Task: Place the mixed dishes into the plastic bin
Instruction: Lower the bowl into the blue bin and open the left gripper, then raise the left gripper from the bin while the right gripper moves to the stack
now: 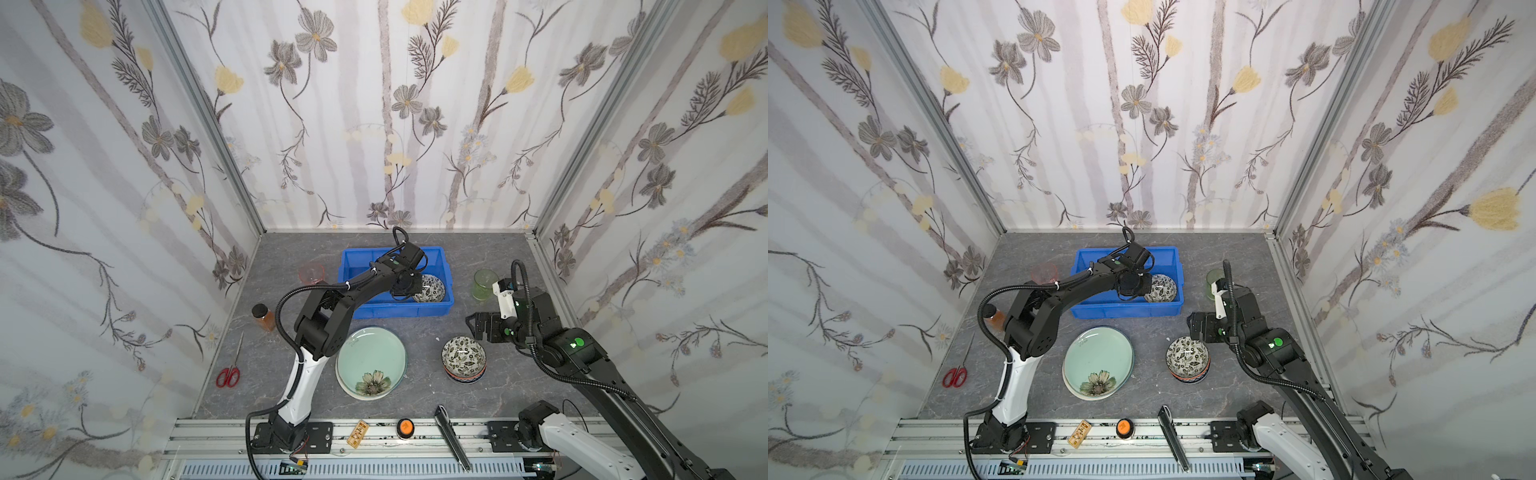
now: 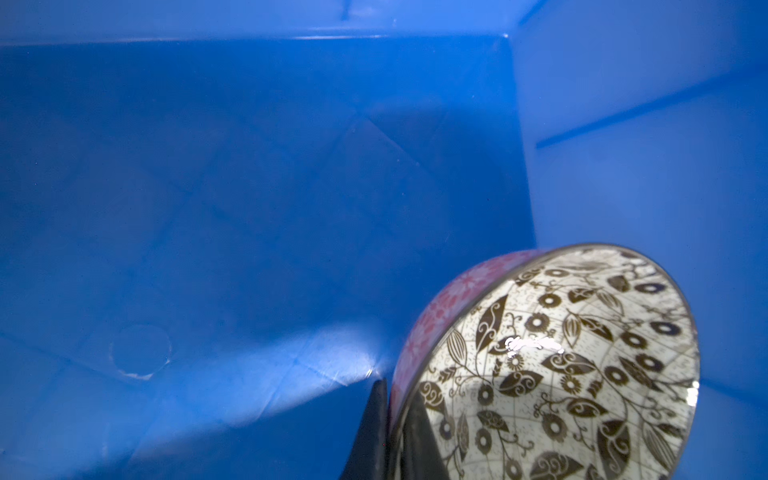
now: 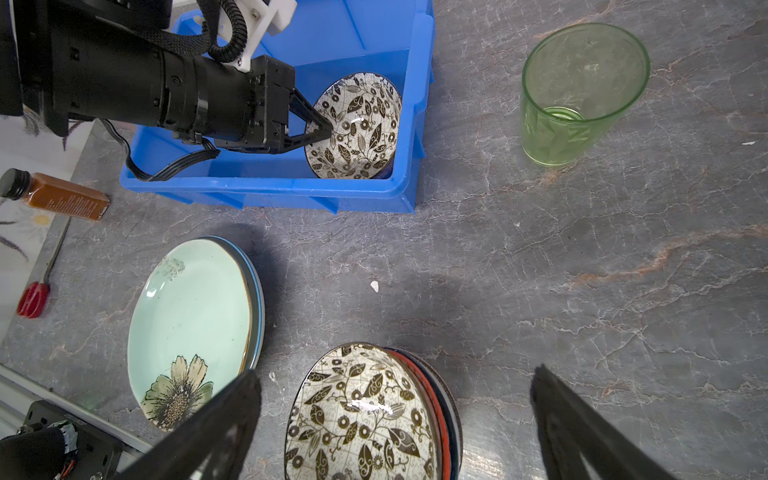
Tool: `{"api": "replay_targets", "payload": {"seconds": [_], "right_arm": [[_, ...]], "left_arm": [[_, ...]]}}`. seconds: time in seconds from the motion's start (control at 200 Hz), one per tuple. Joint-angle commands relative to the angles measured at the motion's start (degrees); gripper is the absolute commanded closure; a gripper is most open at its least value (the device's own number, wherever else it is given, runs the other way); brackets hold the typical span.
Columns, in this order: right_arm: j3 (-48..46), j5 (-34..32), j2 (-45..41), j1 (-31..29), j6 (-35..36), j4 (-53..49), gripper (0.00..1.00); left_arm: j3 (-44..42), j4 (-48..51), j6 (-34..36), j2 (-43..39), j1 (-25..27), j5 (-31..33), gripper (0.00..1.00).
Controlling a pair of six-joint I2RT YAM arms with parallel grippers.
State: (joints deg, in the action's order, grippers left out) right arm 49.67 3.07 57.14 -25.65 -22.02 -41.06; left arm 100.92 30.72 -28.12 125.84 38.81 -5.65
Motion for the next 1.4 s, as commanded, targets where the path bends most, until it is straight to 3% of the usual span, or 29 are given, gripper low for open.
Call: {"api": "replay_targets", "payload": {"seconds": [0.0, 0.14, 0.675, 0.884, 1.189, 1.324, 1.394], "right_arm": [[-0.3, 0.5, 0.3, 0.0, -0.1, 1.8, 0.00], [-0.5, 0.3, 0.6, 0.0, -0.1, 1.9, 0.00], [-1.0, -0.1, 2.2, 0.0, 0.0, 1.2, 0.04], [-1.0, -0.7, 3.6, 0.0, 0.1, 0.0, 0.10], [-1.2, -1.7, 6.3, -0.2, 0.1, -3.0, 0.39], [-1.5, -2.7, 6.5, -0.6, -0.4, -4.4, 0.45], [-1.6, -2.8, 6.7, -1.4, -0.8, -5.2, 0.48]], "left_arm": [[0.8, -0.3, 0.7, 0.3, 0.1, -0.3, 1.00], [1.0, -0.2, 1.1, 0.8, 0.1, -0.6, 1.00], [1.2, -0.1, 1.7, 0.9, 0.1, -1.4, 0.77], [1.2, -0.1, 1.9, -0.3, 0.1, -1.2, 0.55], [0.0, 0.3, 2.0, -6.3, 0.2, -1.0, 0.18], [-2.1, 0.4, 1.5, -11.4, 0.3, -0.4, 0.01], [-3.9, 0.4, 1.3, -14.4, 0.5, -0.5, 0.00]]}}
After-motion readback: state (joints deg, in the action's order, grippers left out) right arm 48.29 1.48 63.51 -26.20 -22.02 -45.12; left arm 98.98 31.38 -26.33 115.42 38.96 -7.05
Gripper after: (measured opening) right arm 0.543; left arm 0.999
